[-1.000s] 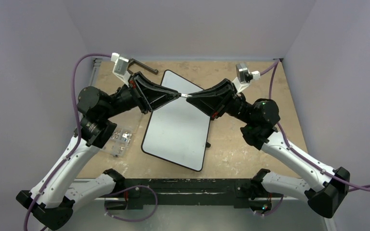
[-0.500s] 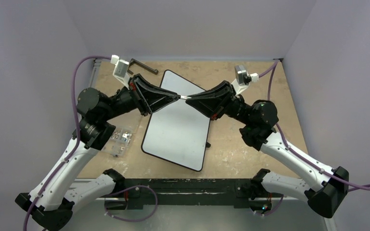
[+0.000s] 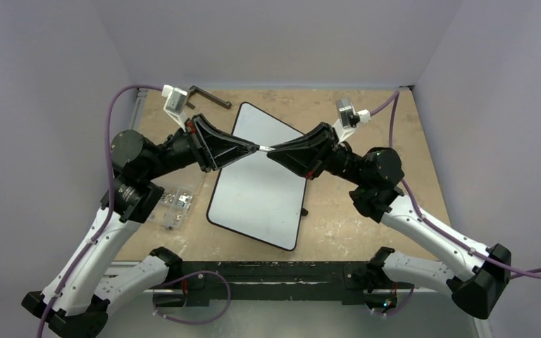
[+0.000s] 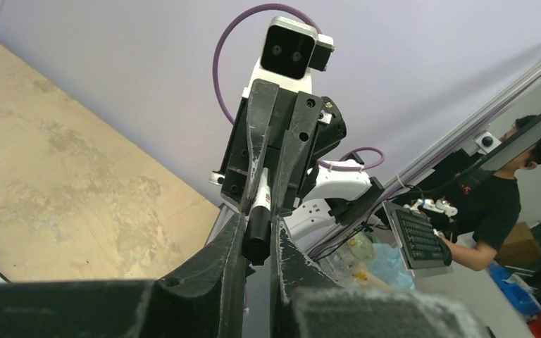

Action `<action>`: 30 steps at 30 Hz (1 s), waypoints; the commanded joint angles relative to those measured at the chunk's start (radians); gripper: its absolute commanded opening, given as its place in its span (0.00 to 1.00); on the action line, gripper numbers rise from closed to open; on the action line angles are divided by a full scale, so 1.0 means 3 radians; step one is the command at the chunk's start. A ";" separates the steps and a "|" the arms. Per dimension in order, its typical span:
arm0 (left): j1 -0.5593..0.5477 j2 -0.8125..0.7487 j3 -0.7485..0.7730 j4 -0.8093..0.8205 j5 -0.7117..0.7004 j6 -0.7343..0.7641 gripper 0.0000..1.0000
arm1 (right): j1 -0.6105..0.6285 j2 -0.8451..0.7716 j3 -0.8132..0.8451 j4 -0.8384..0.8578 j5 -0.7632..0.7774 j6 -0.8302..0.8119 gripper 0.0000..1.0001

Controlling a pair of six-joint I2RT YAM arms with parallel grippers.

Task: Write a sentence on the whiteboard
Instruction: Open the pen cap from the whiteboard marker, then place the pen cap at the center of the board.

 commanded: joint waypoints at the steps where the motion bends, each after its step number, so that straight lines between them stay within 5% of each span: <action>1: 0.0218 -0.0134 0.0022 0.0038 -0.0305 -0.0212 0.00 | -0.0001 -0.0263 0.0030 0.0305 -0.0222 -0.0064 0.00; 13: 0.0576 -0.0275 0.0325 -0.0822 -0.0269 0.0020 0.00 | -0.0006 -0.0321 0.0092 0.0061 -0.0229 -0.0223 0.00; 21: 0.0594 -0.0483 0.0637 -0.2330 -0.1430 0.0984 0.00 | -0.0004 -0.0351 0.0268 -0.0903 0.0173 -0.0767 0.00; 30: 0.0594 -0.0801 -0.0346 -0.2706 -0.2632 0.1025 0.00 | -0.0001 -0.0361 0.0289 -0.1417 0.0504 -0.1101 0.00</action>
